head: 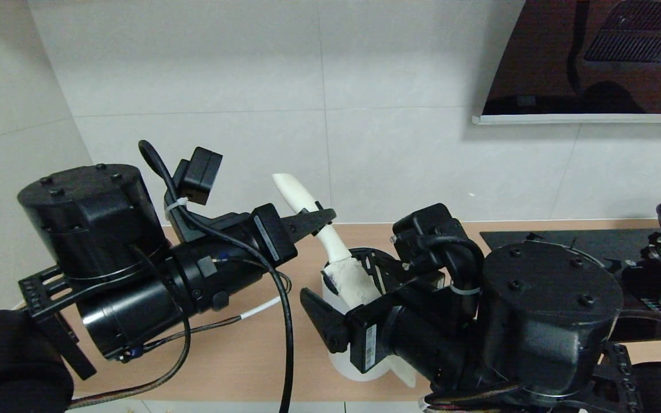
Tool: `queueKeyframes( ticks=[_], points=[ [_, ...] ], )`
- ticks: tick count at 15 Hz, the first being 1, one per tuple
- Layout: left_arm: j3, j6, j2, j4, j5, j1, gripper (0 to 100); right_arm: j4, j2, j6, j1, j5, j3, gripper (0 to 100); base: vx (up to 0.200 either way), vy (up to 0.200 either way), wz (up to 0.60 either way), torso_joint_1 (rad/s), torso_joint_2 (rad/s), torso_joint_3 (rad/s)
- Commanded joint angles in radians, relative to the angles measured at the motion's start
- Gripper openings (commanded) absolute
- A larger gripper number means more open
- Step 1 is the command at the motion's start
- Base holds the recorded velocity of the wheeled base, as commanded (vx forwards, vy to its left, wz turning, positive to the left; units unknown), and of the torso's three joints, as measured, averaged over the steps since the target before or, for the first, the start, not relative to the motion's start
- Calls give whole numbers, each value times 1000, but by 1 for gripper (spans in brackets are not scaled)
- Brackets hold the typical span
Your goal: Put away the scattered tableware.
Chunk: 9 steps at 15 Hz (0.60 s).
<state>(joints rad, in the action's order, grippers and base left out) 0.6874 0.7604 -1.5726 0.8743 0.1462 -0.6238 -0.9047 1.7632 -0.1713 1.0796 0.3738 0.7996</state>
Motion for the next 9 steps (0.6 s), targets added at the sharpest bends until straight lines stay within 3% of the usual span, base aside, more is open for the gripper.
queueKeyframes(
  ticks=[1, 2, 3, 5, 7, 9],
  points=[
    [17, -1, 19, -6, -11, -1, 0, 1, -22, 1, 0, 0, -11, 100, 0, 0, 0, 0, 0, 0],
    [20, -1, 20, -8, -14, -1, 0, 1, -31, 3, -3, 0, -16, 100, 0, 0, 0, 0, 0, 0],
    [30, -21, 29, -21, -25, -1, 0, 3, -73, 6, -18, 0, -22, 100, 0, 0, 0, 0, 0, 0],
    [112, -112, 60, -129, -111, 4, 0, 15, -145, 13, -101, -7, -25, 100, 0, 0, 0, 0, 0, 0],
    [276, -205, 68, -294, -281, 4, 0, 46, -189, 29, -213, -12, -22, 100, 0, 0, 0, 0, 0, 0],
    [359, -293, 51, -356, -375, 4, 0, 70, -218, 36, -311, -12, -33, 100, 0, 0, 0, 0, 0, 0]
  ],
)
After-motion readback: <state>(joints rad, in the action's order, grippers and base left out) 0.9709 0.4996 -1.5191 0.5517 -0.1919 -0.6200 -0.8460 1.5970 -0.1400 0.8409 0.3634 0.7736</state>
